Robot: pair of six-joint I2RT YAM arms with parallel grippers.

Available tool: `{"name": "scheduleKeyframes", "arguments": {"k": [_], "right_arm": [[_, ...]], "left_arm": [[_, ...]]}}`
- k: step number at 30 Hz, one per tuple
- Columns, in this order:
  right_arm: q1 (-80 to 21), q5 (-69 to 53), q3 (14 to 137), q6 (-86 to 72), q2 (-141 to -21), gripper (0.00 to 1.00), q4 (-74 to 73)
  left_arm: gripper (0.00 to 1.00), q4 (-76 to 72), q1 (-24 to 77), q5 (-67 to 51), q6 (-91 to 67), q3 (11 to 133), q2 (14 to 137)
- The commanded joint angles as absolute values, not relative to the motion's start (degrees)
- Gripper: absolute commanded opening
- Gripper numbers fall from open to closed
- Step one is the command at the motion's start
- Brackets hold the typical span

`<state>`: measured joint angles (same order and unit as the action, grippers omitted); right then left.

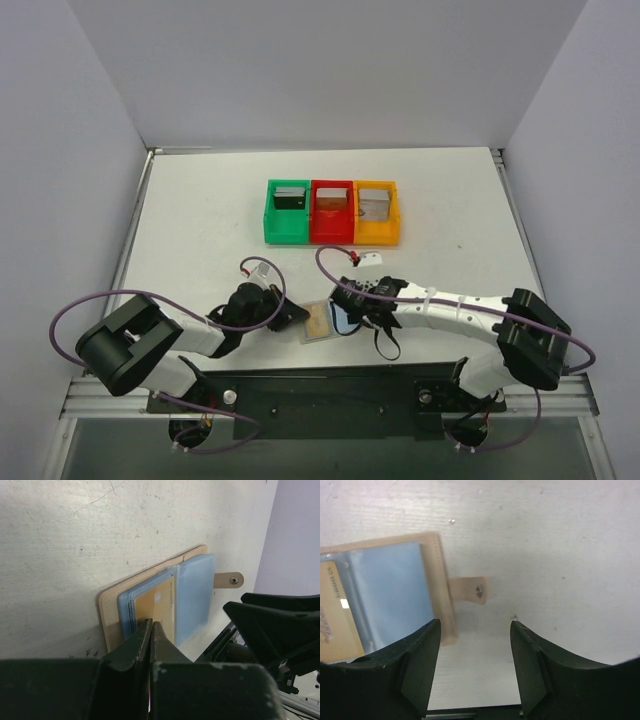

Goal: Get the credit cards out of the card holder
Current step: Remove the credit card from the card holder.

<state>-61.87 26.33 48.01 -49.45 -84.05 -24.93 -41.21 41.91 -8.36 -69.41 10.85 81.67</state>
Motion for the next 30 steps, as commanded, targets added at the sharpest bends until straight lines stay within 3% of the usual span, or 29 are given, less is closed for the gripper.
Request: {"name": "scheduleKeyframes", "arguments": {"k": [1,10,18,30], "right_arm": [[-59.07,27.86,47.02,-48.52,-78.49,0.52,-28.03],[-63.36,28.05,50.62,-43.16,-69.98,0.50,-25.24],[-63.81,6.88,50.63,-38.58,-72.77,0.46,-9.16],[-56.79,-8.51,39.21,-44.03,-79.71,0.41,9.04]], "left_arm": [[0.00,-41.66,42.10,-8.61,-68.11,11.51,81.21],[0.00,-41.31,42.01,-8.53,-67.33,10.72,77.53],[0.00,-35.34,42.01,-7.47,-64.43,11.60,69.18],[0.05,-29.97,42.10,-7.82,-62.75,8.79,63.54]]}}
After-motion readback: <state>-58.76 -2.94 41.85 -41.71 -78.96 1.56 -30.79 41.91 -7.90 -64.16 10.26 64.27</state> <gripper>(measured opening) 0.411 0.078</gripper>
